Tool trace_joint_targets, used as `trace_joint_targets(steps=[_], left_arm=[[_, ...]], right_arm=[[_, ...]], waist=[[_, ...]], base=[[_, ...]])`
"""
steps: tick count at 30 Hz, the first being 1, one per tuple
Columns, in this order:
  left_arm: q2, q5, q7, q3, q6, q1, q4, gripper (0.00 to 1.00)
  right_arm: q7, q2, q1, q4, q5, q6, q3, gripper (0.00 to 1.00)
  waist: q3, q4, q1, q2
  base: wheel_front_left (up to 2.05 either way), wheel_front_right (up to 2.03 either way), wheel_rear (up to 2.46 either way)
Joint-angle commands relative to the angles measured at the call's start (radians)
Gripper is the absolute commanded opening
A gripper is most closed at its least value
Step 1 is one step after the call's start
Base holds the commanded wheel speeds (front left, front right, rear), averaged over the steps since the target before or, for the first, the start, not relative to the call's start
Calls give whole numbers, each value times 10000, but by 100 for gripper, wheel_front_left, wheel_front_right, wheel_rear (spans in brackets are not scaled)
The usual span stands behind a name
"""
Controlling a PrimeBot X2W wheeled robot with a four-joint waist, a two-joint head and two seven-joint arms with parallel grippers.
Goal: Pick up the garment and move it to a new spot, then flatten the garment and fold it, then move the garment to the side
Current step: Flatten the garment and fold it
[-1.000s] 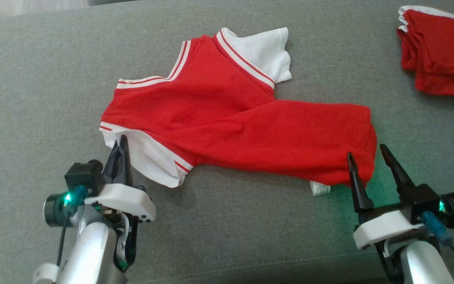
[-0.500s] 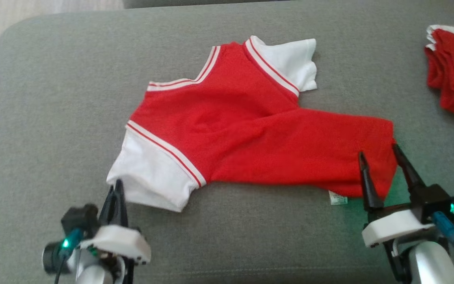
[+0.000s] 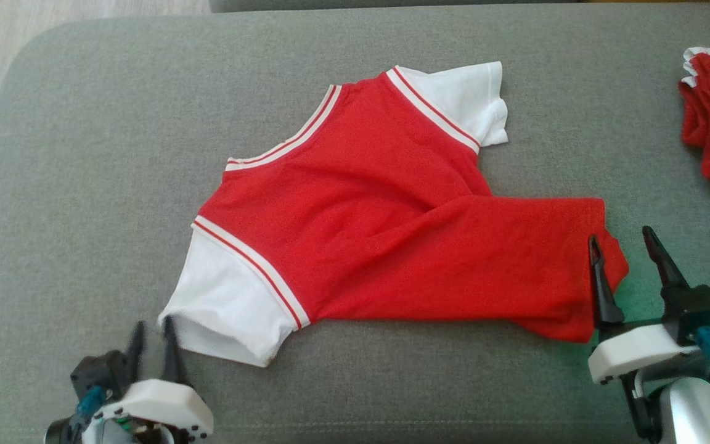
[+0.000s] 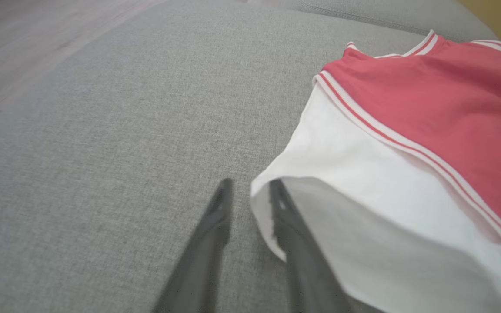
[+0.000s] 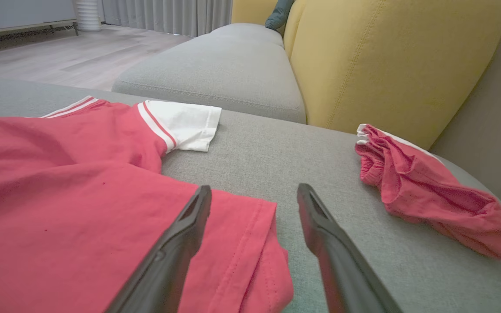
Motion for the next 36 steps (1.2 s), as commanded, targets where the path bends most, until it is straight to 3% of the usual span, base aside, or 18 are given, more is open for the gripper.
trace_joint_targets(steps=[1, 9, 18, 23, 32, 34, 36], left_arm=[[85, -53, -131, 396, 37, -259, -258, 100], [205, 204, -213, 826, 166, -491, -1190, 100], [-108, 519, -218, 280, -117, -660, -2081, 100], [-225, 561, -218, 0, -146, -688, -2159, 100], [-299, 573, -219, -73, -223, -709, -2112, 100], [-308, 589, -219, -76, -240, -706, -2103, 100], [-316, 609, -219, -87, -259, -708, -2097, 100]], right_arm=[[61, -42, -248, -376, -141, 63, 147, 100], [564, -502, -786, -522, -234, 63, 302, 100], [2909, -1818, -1589, 440, 477, 63, 1043, 100], [4252, -2369, -1726, 888, 1171, 63, 1297, 100], [5820, -2546, -1657, 1514, 3028, 63, 1901, 100], [6090, -2483, -1692, 1598, 3440, 63, 2035, 48], [6181, -2519, -1789, 1663, 3662, 63, 2109, 24]], waist=[[-37, 15, 0, 0], [-202, 221, 0, 0], [-74, 523, 0, 0], [29, 664, 0, 0], [74, 791, 0, 0], [73, 813, 0, 0], [71, 849, 0, 0]], base=[[0, 0, 0], [0, 0, 0], [0, 0, 0], [0, 0, 0], [0, 0, 0], [0, 0, 0], [0, 0, 0]])
